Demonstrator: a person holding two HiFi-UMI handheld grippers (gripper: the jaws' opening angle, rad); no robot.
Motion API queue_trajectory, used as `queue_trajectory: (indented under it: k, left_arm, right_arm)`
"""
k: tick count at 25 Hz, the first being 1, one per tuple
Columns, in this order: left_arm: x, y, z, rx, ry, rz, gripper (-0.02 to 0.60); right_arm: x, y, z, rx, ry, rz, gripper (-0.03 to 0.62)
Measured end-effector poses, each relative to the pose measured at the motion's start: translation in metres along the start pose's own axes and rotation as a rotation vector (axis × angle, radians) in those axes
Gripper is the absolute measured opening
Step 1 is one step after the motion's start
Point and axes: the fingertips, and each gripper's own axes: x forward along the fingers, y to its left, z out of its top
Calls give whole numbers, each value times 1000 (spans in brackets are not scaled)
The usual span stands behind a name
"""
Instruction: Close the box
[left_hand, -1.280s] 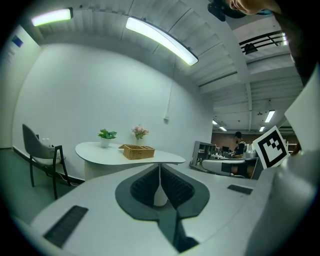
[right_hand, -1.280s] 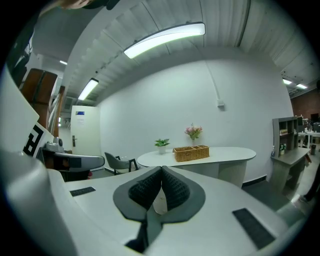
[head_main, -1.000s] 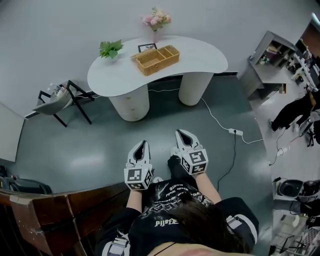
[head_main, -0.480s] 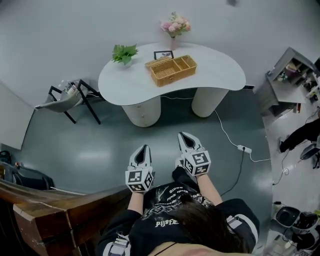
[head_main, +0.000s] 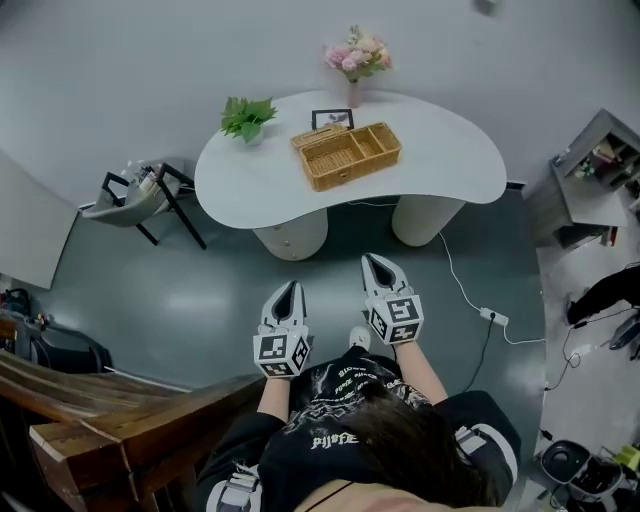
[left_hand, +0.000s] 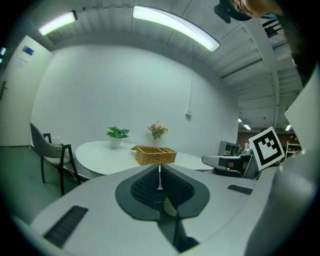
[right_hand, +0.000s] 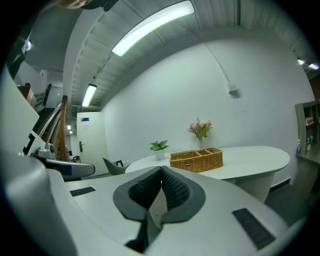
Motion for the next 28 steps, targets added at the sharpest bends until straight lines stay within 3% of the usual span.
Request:
queue_trajectory:
  k: [11,22,28]
  left_arm:
    - [86,-31,10,-14,-17,59,29]
    - [123,-30,5,-62,3,88,29]
    - [141,-27,6,-48,15,58,29]
  right_arm:
    - [45,-80,17,-9,10,84,25]
    - [64,-101,10,-11,47,117,25]
    - [76,-107,12,-34,48,97,25]
